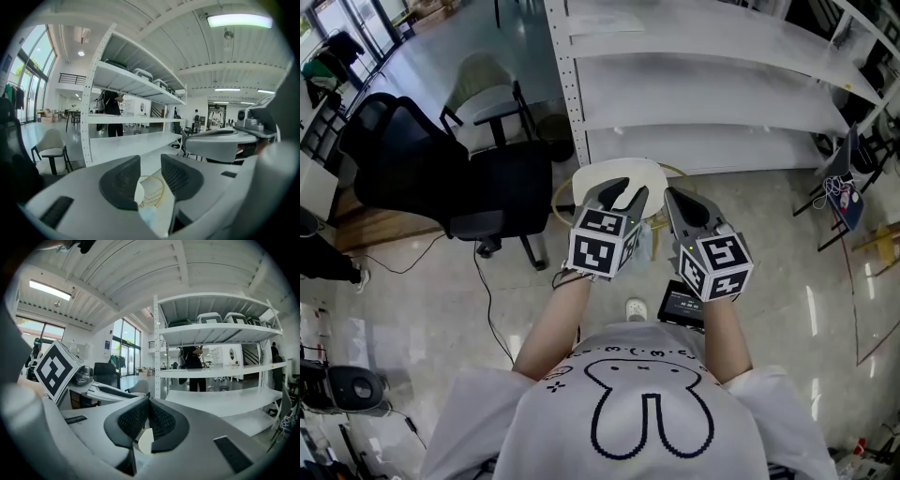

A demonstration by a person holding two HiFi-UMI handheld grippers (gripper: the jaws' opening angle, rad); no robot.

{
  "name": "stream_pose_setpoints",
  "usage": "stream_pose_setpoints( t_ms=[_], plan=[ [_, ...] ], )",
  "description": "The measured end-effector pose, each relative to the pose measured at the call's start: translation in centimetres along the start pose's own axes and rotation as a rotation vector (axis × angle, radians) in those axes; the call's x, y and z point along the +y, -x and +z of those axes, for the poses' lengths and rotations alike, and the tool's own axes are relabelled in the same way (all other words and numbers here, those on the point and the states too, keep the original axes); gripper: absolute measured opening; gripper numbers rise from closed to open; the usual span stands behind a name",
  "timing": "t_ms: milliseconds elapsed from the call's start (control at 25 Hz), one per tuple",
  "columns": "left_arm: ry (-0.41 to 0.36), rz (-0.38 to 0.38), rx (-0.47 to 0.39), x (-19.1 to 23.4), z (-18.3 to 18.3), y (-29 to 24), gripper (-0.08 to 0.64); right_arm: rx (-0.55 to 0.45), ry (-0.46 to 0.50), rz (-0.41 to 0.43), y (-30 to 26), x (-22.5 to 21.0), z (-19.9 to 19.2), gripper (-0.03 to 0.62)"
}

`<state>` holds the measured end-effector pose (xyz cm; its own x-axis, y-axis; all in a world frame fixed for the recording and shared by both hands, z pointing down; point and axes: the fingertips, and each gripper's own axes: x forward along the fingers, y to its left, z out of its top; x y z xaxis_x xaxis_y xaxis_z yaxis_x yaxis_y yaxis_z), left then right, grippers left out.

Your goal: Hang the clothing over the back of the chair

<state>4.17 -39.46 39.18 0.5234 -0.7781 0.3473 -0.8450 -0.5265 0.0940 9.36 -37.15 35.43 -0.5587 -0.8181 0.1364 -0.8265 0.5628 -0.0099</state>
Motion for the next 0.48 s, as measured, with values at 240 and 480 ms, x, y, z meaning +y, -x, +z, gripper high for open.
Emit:
stream_pose_setpoints(
  t_ms=[240, 480],
  plan=[
    [-0.074, -0.01, -0.126, -1.0, 2.7, 1.3, 0.103, -0.055, 0.027, 0.025, 0.2, 0.6, 1.6, -0.008],
    [-0.111, -0.021, -0.18, -1.2, 3.8, 1.8, 0.101, -0.064, 0.063, 0.043, -0.4, 1.0, 2.1, -0.009]
  ],
)
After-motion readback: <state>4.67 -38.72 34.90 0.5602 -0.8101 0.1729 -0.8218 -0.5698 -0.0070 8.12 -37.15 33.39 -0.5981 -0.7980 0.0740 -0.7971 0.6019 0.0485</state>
